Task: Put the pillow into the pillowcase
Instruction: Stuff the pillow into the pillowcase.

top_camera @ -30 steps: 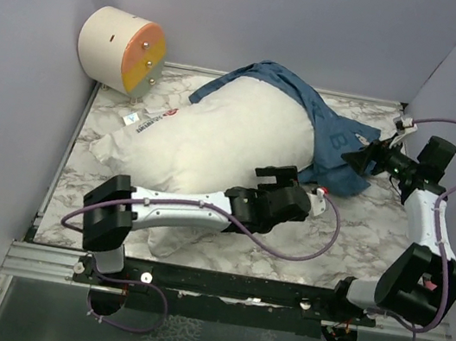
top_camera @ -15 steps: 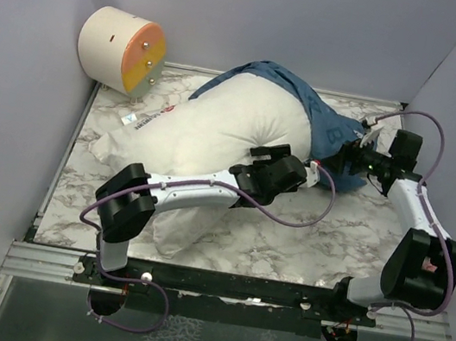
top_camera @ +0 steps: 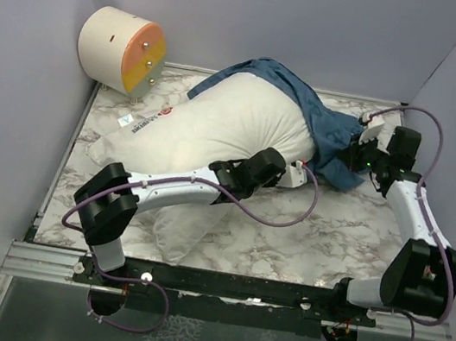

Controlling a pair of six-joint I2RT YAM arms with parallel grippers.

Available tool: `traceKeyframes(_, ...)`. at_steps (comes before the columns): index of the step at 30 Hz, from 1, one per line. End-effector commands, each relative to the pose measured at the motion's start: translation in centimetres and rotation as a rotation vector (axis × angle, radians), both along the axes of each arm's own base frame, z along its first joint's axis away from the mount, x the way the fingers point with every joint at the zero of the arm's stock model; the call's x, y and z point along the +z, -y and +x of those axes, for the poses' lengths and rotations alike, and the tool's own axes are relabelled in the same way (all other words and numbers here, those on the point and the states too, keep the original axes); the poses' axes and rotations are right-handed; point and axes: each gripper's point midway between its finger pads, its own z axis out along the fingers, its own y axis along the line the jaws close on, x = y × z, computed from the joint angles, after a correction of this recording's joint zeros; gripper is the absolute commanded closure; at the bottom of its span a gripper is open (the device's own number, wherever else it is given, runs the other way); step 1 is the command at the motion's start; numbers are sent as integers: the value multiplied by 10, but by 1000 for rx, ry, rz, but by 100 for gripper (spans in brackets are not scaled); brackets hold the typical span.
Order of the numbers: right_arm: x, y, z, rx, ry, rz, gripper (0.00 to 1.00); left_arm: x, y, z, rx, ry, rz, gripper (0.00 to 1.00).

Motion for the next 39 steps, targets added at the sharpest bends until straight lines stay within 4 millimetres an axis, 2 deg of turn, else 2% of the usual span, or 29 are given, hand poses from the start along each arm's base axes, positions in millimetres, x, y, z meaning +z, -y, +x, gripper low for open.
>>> traceKeyframes(1, 89, 54, 13, -204, 283, -74, 99, -14, -24, -24, -113, -73, 56, 100)
traceKeyframes(3, 102, 84, 21, -317, 333, -162, 99, -10, -26, -32, -160, -83, 57, 100)
traceKeyframes(5, 105, 113, 32, -407, 336, -254, 99, -4, -29, -40, -197, -87, 48, 100)
traceKeyframes(7, 87, 137, 45, -446, 251, -347, 99, 1, -32, -48, -237, -81, 32, 100)
traceKeyframes(8, 75, 142, 47, -438, 192, -379, 94, 2, -32, -54, -264, -82, 19, 100)
traceKeyframes(9, 63, 141, 49, -405, 142, -388, 82, 3, -32, -58, -286, -78, 3, 100)
traceKeyframes(11, 68, 120, 42, -301, 140, -343, 58, 5, -32, -65, -328, -71, -20, 100)
traceKeyframes(14, 109, 63, 16, -77, 270, -187, 35, 7, -30, -70, -351, -75, -35, 100)
traceKeyframes(15, 125, 43, 4, 9, 320, -133, 30, 7, -31, -70, -351, -77, -34, 100)
traceKeyframes(17, 149, 0, -25, 215, 385, -14, 28, 4, -31, -71, -356, -89, -29, 100)
traceKeyframes(19, 156, -37, -49, 382, 373, 86, 29, 1, -30, -73, -360, -104, -26, 100)
traceKeyframes(20, 152, -54, -56, 443, 350, 109, 29, 0, -30, -73, -359, -109, -26, 100)
traceKeyframes(22, 130, -79, -57, 476, 287, 88, 31, -1, -30, -74, -358, -115, -26, 100)
traceKeyframes(24, 100, -86, -47, 433, 235, 20, 32, -1, -29, -75, -365, -118, -34, 100)
traceKeyframes(27, 68, -76, -34, 348, 171, -47, 37, -5, -24, -79, -386, -137, -51, 100)
traceKeyframes(31, 46, -65, -22, 262, 129, -109, 44, -11, -22, -80, -387, -166, -40, 100)
traceKeyframes(39, 20, -63, -6, 200, 72, -166, 55, -11, -20, -82, -394, -173, -51, 100)
